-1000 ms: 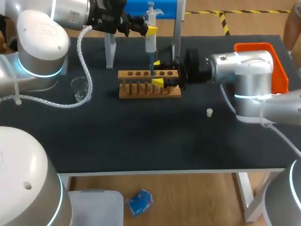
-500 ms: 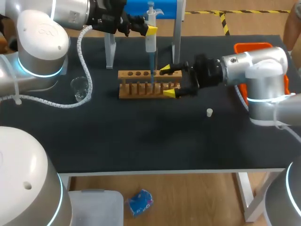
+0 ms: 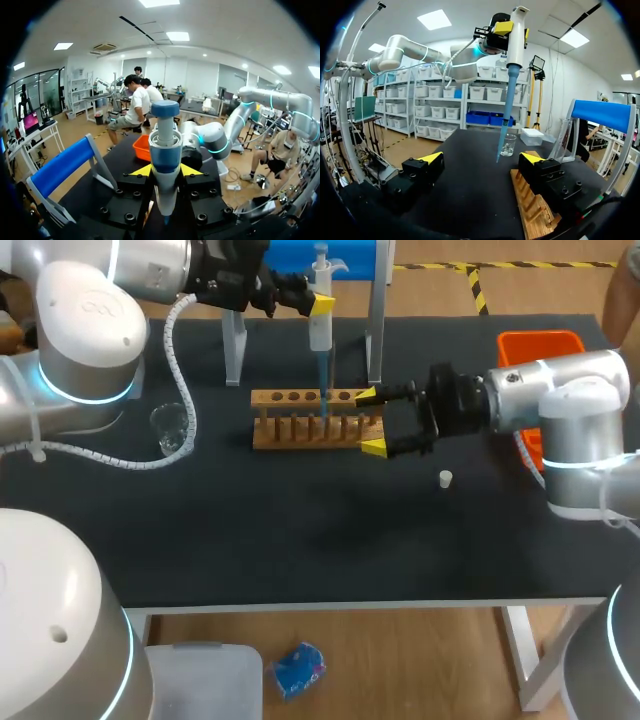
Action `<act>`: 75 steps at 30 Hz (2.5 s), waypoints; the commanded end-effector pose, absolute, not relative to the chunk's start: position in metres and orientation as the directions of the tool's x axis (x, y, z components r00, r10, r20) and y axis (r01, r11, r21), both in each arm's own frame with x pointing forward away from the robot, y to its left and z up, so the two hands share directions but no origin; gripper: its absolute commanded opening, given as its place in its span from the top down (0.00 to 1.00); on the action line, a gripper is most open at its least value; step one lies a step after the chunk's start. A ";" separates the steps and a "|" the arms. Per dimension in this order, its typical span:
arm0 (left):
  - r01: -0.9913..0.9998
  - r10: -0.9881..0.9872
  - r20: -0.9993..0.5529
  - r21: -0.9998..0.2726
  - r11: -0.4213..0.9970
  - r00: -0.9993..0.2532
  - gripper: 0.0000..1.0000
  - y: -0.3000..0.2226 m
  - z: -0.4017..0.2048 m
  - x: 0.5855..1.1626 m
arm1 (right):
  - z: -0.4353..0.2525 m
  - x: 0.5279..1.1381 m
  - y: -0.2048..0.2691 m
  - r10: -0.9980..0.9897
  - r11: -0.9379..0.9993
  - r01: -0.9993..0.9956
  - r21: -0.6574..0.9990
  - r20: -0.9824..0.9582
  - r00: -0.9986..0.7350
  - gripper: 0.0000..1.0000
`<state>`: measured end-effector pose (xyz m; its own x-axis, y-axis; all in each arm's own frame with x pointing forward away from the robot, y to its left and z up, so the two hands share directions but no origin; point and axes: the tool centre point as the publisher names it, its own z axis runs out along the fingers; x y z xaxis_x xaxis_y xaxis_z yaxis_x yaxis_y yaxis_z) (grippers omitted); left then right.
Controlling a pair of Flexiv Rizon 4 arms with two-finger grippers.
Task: Invert the test tube, pick up the pipette, mount the tip to pipette, aspirate from beaker and dispense into the tube, eject the tip, return the pipette, and cap with the stopper.
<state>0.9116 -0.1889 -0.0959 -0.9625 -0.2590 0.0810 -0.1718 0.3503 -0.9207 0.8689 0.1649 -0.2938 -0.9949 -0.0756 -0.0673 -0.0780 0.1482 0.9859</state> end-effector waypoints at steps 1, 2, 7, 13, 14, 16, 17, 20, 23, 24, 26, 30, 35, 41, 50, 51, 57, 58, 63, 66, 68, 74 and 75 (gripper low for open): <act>-0.169 -0.258 0.080 -0.922 0.348 -0.963 1.00 -0.189 -0.096 0.912 | -0.293 0.868 0.165 -0.074 0.151 -0.079 0.985 -0.068 -0.995 0.00; -0.169 -0.258 0.080 -0.922 0.348 -0.963 1.00 -0.189 -0.096 0.912 | -0.293 0.868 0.165 -0.074 0.151 -0.079 0.985 -0.068 -0.995 0.00; -0.169 -0.258 0.080 -0.922 0.348 -0.963 1.00 -0.189 -0.096 0.912 | -0.293 0.868 0.165 -0.074 0.151 -0.079 0.985 -0.068 -0.995 0.00; -0.147 -0.259 0.064 -0.937 0.317 -0.964 1.00 -0.171 -0.100 0.915 | -0.293 0.868 0.165 -0.074 0.151 -0.079 0.985 -0.068 -0.995 0.00; -0.135 -0.246 0.062 -0.947 0.291 -0.967 1.00 -0.164 -0.100 0.916 | -0.293 0.868 0.165 -0.074 0.151 -0.079 0.985 -0.068 -0.995 0.00; -0.119 -0.250 0.044 -0.948 0.296 -0.967 1.00 -0.149 -0.101 0.919 | -0.293 0.868 0.165 -0.074 0.151 -0.079 0.985 -0.068 -0.995 0.00; -0.114 -0.248 0.038 -0.947 0.300 -0.968 1.00 -0.142 -0.102 0.921 | -0.293 0.868 0.165 -0.074 0.151 -0.079 0.985 -0.068 -0.995 0.00; -0.123 -0.267 0.034 -0.937 0.326 -0.963 1.00 -0.117 -0.107 0.929 | -0.293 0.868 0.165 -0.074 0.151 -0.079 0.985 -0.068 -0.995 0.00; -0.130 -0.291 0.029 -0.934 0.334 -0.956 1.00 -0.088 -0.111 0.939 | -0.293 0.868 0.165 -0.074 0.151 -0.079 0.985 -0.068 -0.995 0.00; -0.129 -0.299 0.021 -0.929 0.347 -0.954 1.00 -0.081 -0.112 0.942 | -0.293 0.868 0.165 -0.074 0.151 -0.079 0.985 -0.068 -0.995 0.00; -0.132 -0.319 0.016 -0.929 0.345 -0.948 1.00 -0.064 -0.115 0.948 | -0.293 0.868 0.165 -0.074 0.151 -0.079 0.985 -0.068 -0.995 0.00; -0.147 -0.341 0.019 -0.924 0.352 -0.940 1.00 -0.038 -0.123 0.959 | -0.293 0.868 0.165 -0.074 0.151 -0.079 0.985 -0.068 -0.995 0.00; -0.167 -0.357 0.029 -0.917 0.361 -0.934 1.00 -0.015 -0.127 0.969 | -0.293 0.868 0.165 -0.074 0.151 -0.079 0.985 -0.068 -0.995 0.00; -0.171 -0.384 0.011 -0.908 0.384 -0.923 1.00 0.009 -0.117 0.972 | -0.293 0.868 0.165 -0.074 0.151 -0.079 0.985 -0.068 -0.995 0.00; -0.193 -0.438 0.001 -0.899 0.394 -0.899 1.00 0.042 -0.115 0.969 | -0.293 0.868 0.165 -0.074 0.151 -0.079 0.985 -0.068 -0.995 0.00; -0.194 -0.443 0.001 -0.899 0.392 -0.897 1.00 0.044 -0.116 0.968 | -0.293 0.868 0.165 -0.074 0.151 -0.079 0.985 -0.068 -0.995 0.00; -0.210 -0.468 0.014 -0.904 0.371 -0.884 1.00 0.052 -0.128 0.966 | -0.293 0.868 0.165 -0.074 0.151 -0.079 0.985 -0.068 -0.995 0.00; -0.214 -0.470 0.018 -0.905 0.367 -0.882 1.00 0.053 -0.131 0.966 | -0.293 0.868 0.165 -0.074 0.151 -0.079 0.985 -0.068 -0.995 0.00; -0.231 -0.482 0.030 -0.903 0.363 -0.876 1.00 0.056 -0.141 0.968 | -0.293 0.868 0.165 -0.074 0.151 -0.079 0.985 -0.068 -0.995 0.00; -0.236 -0.485 0.029 -0.898 0.371 -0.874 1.00 0.056 -0.141 0.968 | -0.293 0.868 0.165 -0.074 0.151 -0.079 0.985 -0.068 -0.995 0.00; -0.236 -0.485 0.029 -0.898 0.371 -0.874 1.00 0.056 -0.141 0.968 | -0.293 0.868 0.165 -0.074 0.151 -0.079 0.985 -0.068 -0.995 0.00; -0.236 -0.485 0.029 -0.898 0.371 -0.874 1.00 0.056 -0.141 0.968 | -0.293 0.868 0.165 -0.074 0.151 -0.079 0.985 -0.068 -0.995 0.00; -0.236 -0.485 0.029 -0.898 0.371 -0.874 1.00 0.056 -0.141 0.968 | -0.293 0.868 0.165 -0.074 0.151 -0.079 0.985 -0.068 -0.995 0.00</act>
<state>0.9683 0.0564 -0.1409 -0.8742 -0.4846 0.0314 -0.2385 0.3721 -0.8971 0.8689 0.1655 -0.2939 -0.9948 -0.0757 -0.0677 -0.0784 0.1489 0.9857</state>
